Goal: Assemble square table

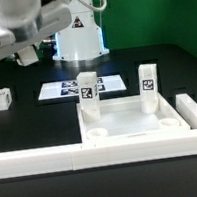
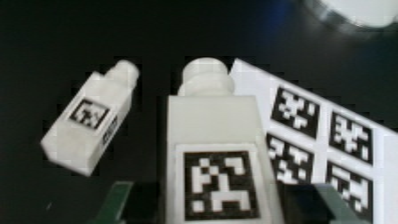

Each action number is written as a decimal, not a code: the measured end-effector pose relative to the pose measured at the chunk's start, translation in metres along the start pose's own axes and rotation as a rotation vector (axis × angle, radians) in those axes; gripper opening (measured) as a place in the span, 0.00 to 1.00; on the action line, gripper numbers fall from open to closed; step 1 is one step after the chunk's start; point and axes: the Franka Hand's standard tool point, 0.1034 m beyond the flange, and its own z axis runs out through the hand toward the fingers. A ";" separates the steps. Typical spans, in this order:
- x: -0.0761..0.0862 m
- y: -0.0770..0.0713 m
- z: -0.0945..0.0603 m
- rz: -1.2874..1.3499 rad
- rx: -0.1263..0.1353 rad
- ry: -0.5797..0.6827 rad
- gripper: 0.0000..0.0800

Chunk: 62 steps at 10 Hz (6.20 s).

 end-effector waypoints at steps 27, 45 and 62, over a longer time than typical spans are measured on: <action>0.197 -0.153 -0.172 0.280 -0.189 1.339 0.37; 0.239 -0.130 -0.126 0.233 -0.197 1.298 0.37; 0.249 -0.128 -0.119 0.244 -0.207 1.350 0.81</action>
Offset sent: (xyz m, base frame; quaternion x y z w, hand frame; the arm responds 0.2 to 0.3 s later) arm 0.0479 0.0824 0.1000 -0.0031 0.2087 0.1804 0.9612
